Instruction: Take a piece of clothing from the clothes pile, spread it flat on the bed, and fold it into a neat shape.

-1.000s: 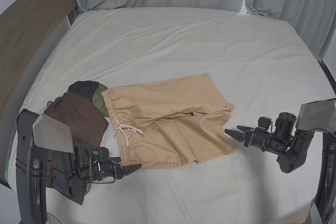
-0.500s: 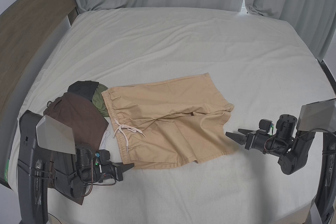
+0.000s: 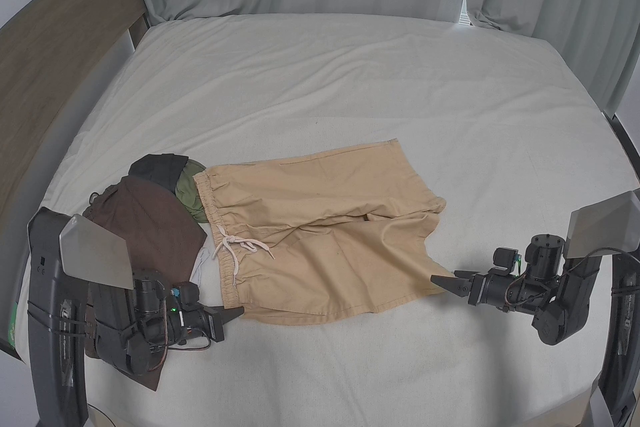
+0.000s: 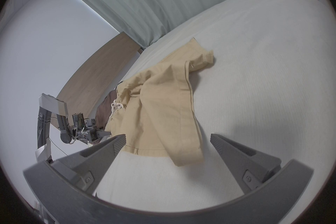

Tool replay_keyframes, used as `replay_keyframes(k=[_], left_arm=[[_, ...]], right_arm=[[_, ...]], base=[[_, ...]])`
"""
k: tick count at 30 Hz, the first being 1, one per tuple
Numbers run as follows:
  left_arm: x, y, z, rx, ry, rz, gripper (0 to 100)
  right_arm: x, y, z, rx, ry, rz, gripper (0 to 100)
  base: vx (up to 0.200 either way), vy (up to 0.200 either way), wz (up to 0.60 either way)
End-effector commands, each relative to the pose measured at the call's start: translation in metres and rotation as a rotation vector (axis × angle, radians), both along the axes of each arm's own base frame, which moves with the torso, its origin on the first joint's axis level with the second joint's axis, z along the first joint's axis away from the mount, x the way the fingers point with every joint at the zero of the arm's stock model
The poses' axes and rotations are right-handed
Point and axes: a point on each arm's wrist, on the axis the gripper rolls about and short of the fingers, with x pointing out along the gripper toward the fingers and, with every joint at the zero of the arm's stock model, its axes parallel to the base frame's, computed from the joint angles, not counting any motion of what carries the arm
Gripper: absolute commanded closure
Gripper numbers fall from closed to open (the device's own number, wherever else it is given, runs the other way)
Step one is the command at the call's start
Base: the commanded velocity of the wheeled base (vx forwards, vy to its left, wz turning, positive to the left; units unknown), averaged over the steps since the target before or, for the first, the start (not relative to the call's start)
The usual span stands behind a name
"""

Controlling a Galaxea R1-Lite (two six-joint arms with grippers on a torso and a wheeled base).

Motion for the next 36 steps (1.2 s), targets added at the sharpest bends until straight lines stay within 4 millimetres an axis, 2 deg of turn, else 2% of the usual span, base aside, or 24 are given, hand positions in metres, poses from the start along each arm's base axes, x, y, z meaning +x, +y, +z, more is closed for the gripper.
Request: replay_keyframes(k=[1, 4, 22, 23, 36], left_arm=[[-0.0002, 0.0087, 0.0122, -0.007, -0.027, 0.024, 100], [-0.0003, 0.0115, 0.0179, -0.010, -0.040, 0.032, 100], [0.0006, 0.0142, 0.0172, -0.010, -0.040, 0.040, 100], [0.0006, 0.0142, 0.0172, -0.010, -0.040, 0.040, 100], [0.0005, 0.0147, 0.0158, -0.011, -0.035, 0.042, 100]], right_arm=[[-0.0015, 0.0005, -0.0154, -0.002, 0.052, 0.003, 0], [-0.0008, 0.0017, -0.0187, 0.002, 0.061, 0.012, 0], [-0.0011, -0.0021, -0.0146, 0.012, 0.056, 0.001, 0], [-0.0010, -0.0025, -0.0141, 0.011, 0.054, 0.000, 100], [0.0008, -0.0048, -0.0109, 0.003, 0.032, -0.007, 100]], base=[[0.000, 0.000, 0.00], [0.000, 0.000, 0.00], [0.000, 0.000, 0.00], [0.000, 0.000, 0.00], [0.000, 0.000, 0.00]])
